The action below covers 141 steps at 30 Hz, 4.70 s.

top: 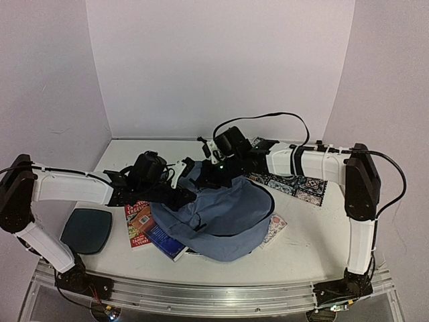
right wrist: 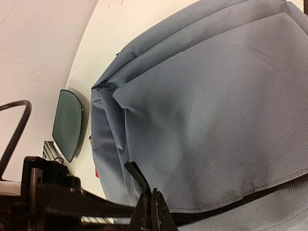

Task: Pack the student bag
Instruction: Hold the lower front pocket of the student bag, then zip the lower front pocket of the student bag, then grab the largest pocket of the student bag, then unzip the largest pocket of the student bag.

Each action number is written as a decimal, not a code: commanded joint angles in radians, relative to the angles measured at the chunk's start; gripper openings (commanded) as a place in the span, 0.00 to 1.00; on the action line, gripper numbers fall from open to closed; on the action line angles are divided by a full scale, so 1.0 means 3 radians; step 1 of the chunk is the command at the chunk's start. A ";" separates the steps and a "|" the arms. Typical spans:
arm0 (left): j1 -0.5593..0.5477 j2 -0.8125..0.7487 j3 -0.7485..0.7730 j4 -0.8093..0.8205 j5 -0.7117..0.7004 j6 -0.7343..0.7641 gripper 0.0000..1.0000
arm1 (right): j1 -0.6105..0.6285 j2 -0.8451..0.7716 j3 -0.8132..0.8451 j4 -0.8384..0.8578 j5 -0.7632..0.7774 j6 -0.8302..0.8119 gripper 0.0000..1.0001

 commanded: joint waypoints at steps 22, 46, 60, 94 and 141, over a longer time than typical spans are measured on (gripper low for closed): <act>-0.0036 -0.0793 -0.0701 -0.0085 -0.0114 -0.0164 0.00 | -0.0680 -0.0222 -0.0166 0.0094 0.0777 -0.0231 0.00; 0.0008 -0.0397 0.0263 -0.0163 -0.0339 -0.0661 0.00 | -0.0971 -0.0379 0.0173 -0.0445 -0.0133 -0.0537 0.29; 0.0235 0.0111 0.0994 -0.0177 -0.0299 -0.0699 0.00 | -0.0141 -0.0848 -0.0347 -0.0625 -0.0126 -0.0411 0.40; 0.0235 0.0156 0.0885 -0.0122 -0.0156 -0.0845 0.00 | 0.0177 -0.0053 -0.0233 0.0225 -0.0688 0.0087 0.31; 0.0818 -0.0115 0.0333 -0.0392 -0.0904 -0.0068 0.00 | 0.0200 -0.1755 -0.1347 -0.0927 0.0752 -0.0627 0.00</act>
